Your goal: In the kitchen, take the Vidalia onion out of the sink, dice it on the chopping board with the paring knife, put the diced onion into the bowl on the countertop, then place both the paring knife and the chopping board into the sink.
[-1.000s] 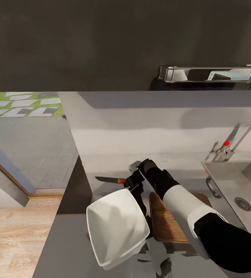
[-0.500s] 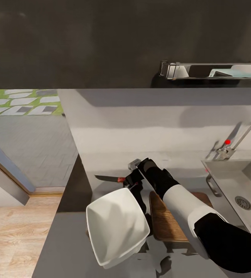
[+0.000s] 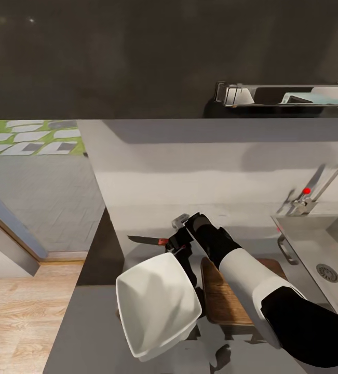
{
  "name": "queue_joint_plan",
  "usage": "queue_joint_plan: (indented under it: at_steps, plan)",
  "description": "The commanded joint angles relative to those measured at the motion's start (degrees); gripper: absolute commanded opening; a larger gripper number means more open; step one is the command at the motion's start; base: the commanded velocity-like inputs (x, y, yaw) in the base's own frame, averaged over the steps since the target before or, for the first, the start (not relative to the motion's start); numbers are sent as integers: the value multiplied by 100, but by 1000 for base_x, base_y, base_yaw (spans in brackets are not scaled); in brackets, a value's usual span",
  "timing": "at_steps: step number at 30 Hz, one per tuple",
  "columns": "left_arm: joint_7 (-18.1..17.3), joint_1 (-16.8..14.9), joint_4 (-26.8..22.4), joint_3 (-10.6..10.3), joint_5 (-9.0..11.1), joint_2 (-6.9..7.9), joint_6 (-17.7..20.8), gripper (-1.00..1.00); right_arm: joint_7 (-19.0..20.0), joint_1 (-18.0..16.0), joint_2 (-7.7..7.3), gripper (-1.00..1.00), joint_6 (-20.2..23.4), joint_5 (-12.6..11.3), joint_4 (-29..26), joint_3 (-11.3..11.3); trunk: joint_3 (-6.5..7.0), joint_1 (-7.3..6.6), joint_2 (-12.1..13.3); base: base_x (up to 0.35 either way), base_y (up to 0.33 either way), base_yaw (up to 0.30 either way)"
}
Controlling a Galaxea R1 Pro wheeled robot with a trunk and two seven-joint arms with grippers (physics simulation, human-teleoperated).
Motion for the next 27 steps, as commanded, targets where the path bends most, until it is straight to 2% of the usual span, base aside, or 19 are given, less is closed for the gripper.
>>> queue_joint_plan:
  at_steps: [1,10,11,27]
  plan:
    - [24,-1,-11,-49,59,11,-7,100,56,-1,-1,100,28,-57,131,4,-11,6,-7,0,0,0]
    - [21,-3,-11,-49,59,11,-9,100,56,-1,-1,100,28,-58,132,5,-11,6,-7,0,0,0]
    - [24,-3,-11,-49,54,12,-9,100,56,-1,-3,-100,28,-58,132,5,-11,6,-7,0,0,0]
    - [23,-4,-11,-49,59,11,-10,100,49,-1,-3,-100,29,-50,128,5,-11,6,-7,0,0,0]
